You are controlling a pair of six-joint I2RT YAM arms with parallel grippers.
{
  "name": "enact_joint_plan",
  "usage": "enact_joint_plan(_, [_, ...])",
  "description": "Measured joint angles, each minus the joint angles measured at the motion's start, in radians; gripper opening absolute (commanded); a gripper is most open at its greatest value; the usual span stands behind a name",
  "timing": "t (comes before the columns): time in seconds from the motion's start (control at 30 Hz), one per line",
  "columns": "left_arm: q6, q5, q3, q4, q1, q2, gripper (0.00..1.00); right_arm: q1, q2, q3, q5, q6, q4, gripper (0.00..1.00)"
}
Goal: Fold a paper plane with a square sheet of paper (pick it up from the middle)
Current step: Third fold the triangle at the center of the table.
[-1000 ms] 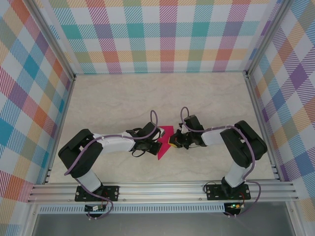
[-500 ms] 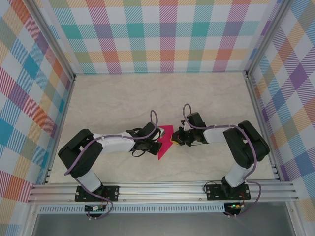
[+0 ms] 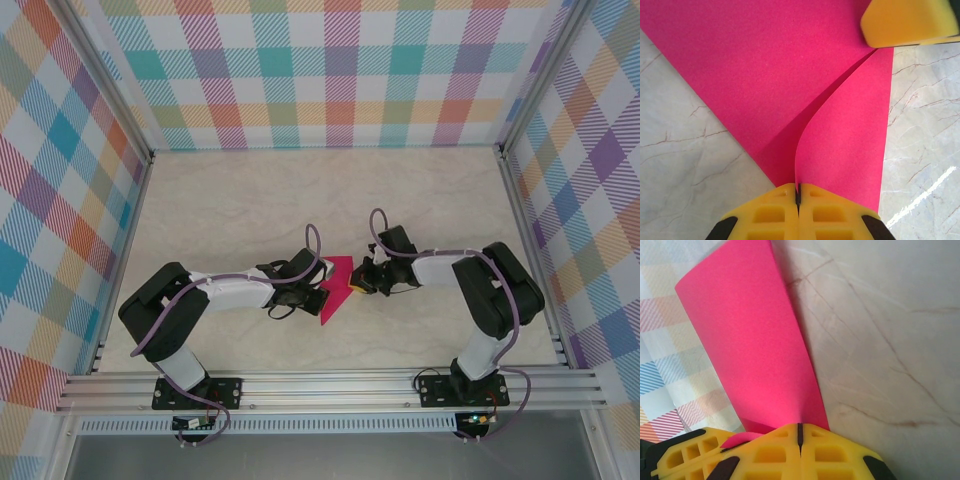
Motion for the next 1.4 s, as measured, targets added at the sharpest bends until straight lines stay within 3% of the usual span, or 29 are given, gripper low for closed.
enact_joint_plan(0.47, [0.003, 0.0, 0.0, 0.0, 0.0, 0.0, 0.0, -0.009, 0.014, 0.047, 0.042, -0.046, -0.076, 0.0])
enact_joint_plan(0.83, [0.026, 0.003, 0.004, -0.01, 0.0, 0.0, 0.0, 0.005, -0.139, 0.085, 0.009, -0.079, -0.172, 0.0])
enact_joint_plan(1.2, [0.033, 0.005, 0.024, -0.053, 0.0, 0.003, 0.0, 0.076, 0.043, 0.153, -0.045, -0.078, -0.164, 0.0])
enact_joint_plan(1.33, [0.032, 0.007, 0.029, -0.065, 0.0, 0.003, 0.03, 0.077, 0.056, 0.143, -0.038, -0.079, -0.154, 0.0])
enact_joint_plan(1.4, [0.03, 0.008, 0.031, -0.075, 0.0, 0.002, 0.11, 0.077, 0.056, 0.128, -0.032, -0.079, -0.15, 0.0])
